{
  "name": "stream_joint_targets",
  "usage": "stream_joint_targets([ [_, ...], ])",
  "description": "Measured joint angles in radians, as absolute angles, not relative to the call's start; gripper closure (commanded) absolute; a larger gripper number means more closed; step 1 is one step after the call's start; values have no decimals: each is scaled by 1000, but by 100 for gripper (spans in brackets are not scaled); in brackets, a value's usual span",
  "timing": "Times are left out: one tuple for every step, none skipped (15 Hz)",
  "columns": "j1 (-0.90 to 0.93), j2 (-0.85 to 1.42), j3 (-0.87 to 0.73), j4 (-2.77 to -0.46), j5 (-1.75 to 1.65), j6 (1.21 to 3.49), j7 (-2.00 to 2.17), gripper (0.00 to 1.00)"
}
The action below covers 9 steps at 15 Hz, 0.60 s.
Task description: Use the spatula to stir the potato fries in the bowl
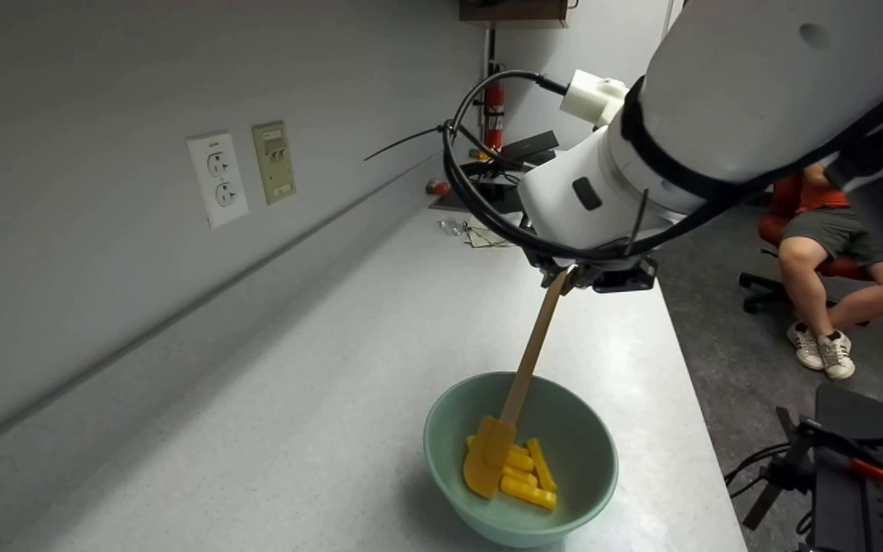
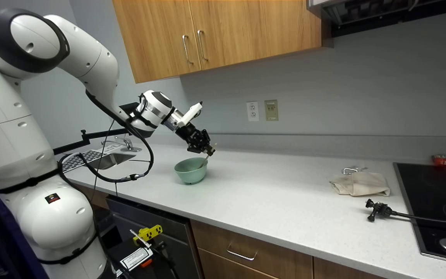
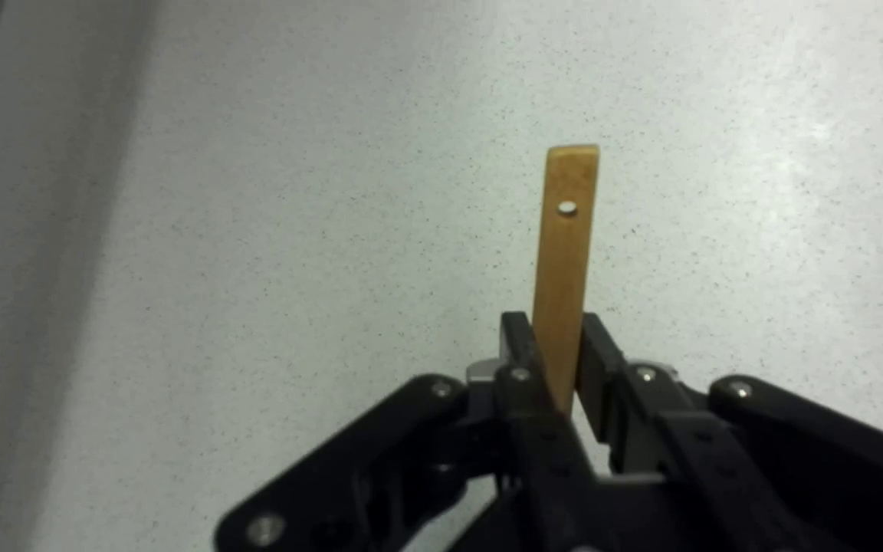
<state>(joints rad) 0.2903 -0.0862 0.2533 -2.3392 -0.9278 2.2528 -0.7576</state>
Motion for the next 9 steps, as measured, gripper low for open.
stream_joint_targets([
  [290, -86, 253, -2339, -956, 2253, -757, 96],
  [289, -86, 253, -2339, -977, 2253, -757, 96],
  [289, -87, 253, -2338, -995, 2253, -757, 96],
  [289, -87, 253, -2337, -1008, 2253, -757, 96],
  [289, -88, 252, -2336, -1018, 2253, -757, 96],
  [289, -90, 252, -2335, -1022, 2253, -757, 96],
  [289, -92, 252, -2334, -1023, 2253, -757, 96],
  [289, -94, 252, -2333, -1023, 2253, -757, 96],
  [289, -97, 252, -2331, -1023, 2255, -757, 96],
])
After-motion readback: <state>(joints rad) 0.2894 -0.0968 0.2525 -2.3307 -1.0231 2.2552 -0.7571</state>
